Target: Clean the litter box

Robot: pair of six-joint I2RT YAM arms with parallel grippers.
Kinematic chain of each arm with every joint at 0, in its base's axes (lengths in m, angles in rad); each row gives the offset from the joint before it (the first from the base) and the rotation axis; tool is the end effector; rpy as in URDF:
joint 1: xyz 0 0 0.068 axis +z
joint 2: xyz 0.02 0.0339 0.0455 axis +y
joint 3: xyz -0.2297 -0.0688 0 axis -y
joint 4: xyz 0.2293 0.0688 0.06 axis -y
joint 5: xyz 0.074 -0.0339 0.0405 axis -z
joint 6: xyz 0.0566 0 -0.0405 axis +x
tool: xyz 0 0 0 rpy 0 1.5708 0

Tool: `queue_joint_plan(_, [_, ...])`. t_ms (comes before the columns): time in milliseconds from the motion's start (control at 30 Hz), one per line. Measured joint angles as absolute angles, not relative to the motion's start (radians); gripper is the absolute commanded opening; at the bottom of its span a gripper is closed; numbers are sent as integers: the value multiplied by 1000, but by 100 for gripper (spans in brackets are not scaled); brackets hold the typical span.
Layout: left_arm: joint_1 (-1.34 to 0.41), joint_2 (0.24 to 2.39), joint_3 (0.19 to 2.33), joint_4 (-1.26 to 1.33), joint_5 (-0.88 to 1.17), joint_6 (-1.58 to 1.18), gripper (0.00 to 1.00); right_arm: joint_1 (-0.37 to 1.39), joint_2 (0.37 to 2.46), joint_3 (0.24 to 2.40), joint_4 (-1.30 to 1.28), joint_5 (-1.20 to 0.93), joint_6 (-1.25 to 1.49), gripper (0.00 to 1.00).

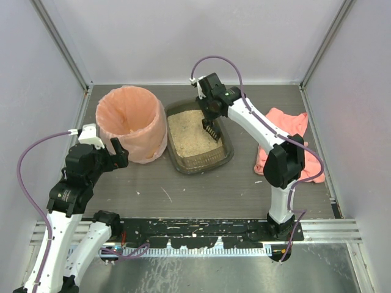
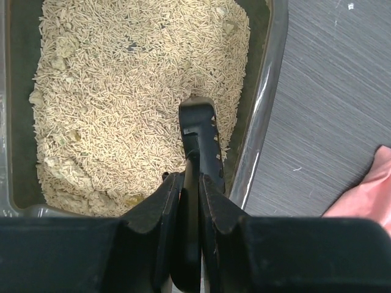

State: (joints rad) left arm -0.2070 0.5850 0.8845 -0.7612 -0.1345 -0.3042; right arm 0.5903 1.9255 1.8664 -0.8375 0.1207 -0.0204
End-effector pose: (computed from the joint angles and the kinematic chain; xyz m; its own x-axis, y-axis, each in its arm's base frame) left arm 0.1448 -0.0227 0.3074 -0.4418 -0.2105 -0.8721 -0.0484 0.9763 -0.2112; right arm 0.3473 0.2245 0.2735 -0.6389 -0.4524 -0.6222 -0.5033 0.8575 -0.1068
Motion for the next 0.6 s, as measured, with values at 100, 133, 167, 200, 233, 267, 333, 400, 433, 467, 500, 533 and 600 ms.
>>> queue_joint_plan(100, [-207,585,884,-761,-134,-304,98,572,1922,1861,-828,68,-15,1])
queue_joint_plan(133, [-207,585,884,-761,-134,-304,98,566,1922,1859,-821,45,-8,1])
queue_joint_plan(167, [-207,585,884,-761,-134,-304,98,561,1922,1857,-814,23,-3,1])
queue_joint_plan(200, [-207,585,884,-761,-134,-304,98,557,1922,1856,-812,9,0,1])
queue_joint_plan(233, [-207,585,884,-761,-134,-304,98,551,1922,1856,-809,-9,3,1])
queue_joint_plan(267, [-207,585,884,-761,-134,-304,98,545,1922,1855,-806,-23,4,1])
queue_joint_plan(333, [-207,585,884,-761,-134,-304,98,530,1922,1853,-800,-55,8,1])
queue_joint_plan(400, [-207,585,884,-761,-135,-304,98,516,1922,1852,-797,-78,12,1])
queue_joint_plan(433, [-207,585,884,-761,-135,-304,98,509,1922,1850,-794,-93,14,1])
queue_joint_plan(467, [-207,585,884,-761,-135,-304,98,500,1922,1848,-791,-111,18,1])
queue_joint_plan(500, [-207,585,884,-761,-134,-304,98,495,1922,1847,-789,-124,22,1])
queue_joint_plan(533, [-207,585,884,-761,-135,-304,98,488,1922,1845,-786,-144,30,1])
queue_joint_plan(600, [-207,585,884,-761,-135,-304,98,478,1922,1839,-779,-173,40,1])
